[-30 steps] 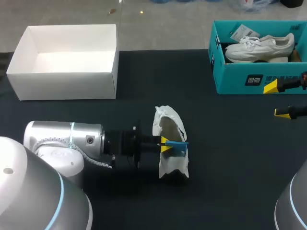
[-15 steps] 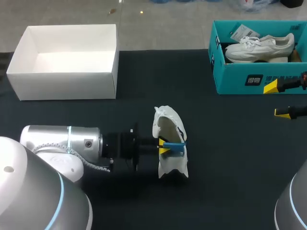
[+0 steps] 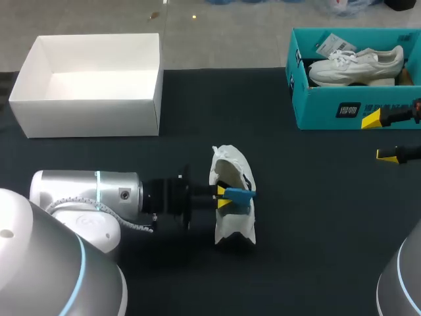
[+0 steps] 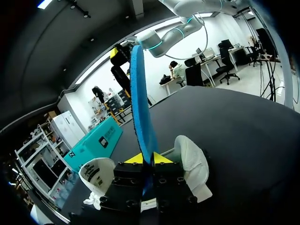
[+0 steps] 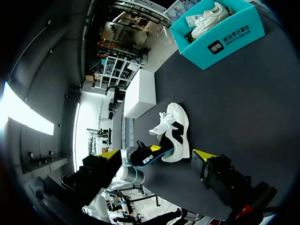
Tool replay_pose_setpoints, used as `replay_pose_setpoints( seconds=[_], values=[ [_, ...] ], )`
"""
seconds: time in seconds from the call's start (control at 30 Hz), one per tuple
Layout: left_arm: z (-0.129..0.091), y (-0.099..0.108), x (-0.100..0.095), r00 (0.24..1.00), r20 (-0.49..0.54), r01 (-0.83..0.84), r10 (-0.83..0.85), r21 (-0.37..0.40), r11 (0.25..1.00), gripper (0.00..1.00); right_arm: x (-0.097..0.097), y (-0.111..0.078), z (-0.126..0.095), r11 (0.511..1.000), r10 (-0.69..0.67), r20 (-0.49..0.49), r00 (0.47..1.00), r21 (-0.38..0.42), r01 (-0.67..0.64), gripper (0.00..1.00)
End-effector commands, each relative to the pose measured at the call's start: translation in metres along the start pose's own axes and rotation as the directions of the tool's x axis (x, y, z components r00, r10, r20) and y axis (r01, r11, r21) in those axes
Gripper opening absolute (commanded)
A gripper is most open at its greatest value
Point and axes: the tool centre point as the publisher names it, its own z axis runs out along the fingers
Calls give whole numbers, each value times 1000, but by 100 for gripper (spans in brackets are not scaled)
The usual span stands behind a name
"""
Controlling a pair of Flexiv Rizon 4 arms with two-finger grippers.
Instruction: Take the shoe out of the shoebox, open the shoe tongue, remove and reinsert the insole, then place the shoe into the shoebox
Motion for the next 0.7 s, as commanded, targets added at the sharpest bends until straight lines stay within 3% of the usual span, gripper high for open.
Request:
replay_pose_setpoints(
  seconds=[0.03,0.13,0.37,0.47,0.53,0.57,0.6,0.7],
  values=[
    [-2,-10,0,1000,3,-4,4,13,1000,44,0,-1,0,1000,1,1,1000,-1,-1,100],
    [-5,-19,1,1000,-3,-11,12,27,1000,62,0,-1,0,1000,1,1,1000,-1,-1,100],
    [-4,-33,8,1000,-24,-9,10,47,999,58,0,-1,0,1000,1,1,1000,-1,-1,100],
    [0,-33,11,999,-38,-2,4,56,998,42,0,-1,0,1000,1,1,1000,-1,-1,100],
    [1,-32,13,999,-43,6,-3,59,998,25,0,-1,0,1000,1,1,1000,-1,-1,100],
    [2,-31,14,999,-46,10,-7,59,998,8,0,-1,0,1000,1,1,1000,-1,-1,100],
    [2,-30,14,999,-46,11,-9,59,998,0,0,-1,0,1000,1,1,1000,-1,-1,100],
    [4,-25,13,999,-37,17,-15,51,999,0,0,-1,0,1000,1,1,1000,-1,-1,100]
  ],
)
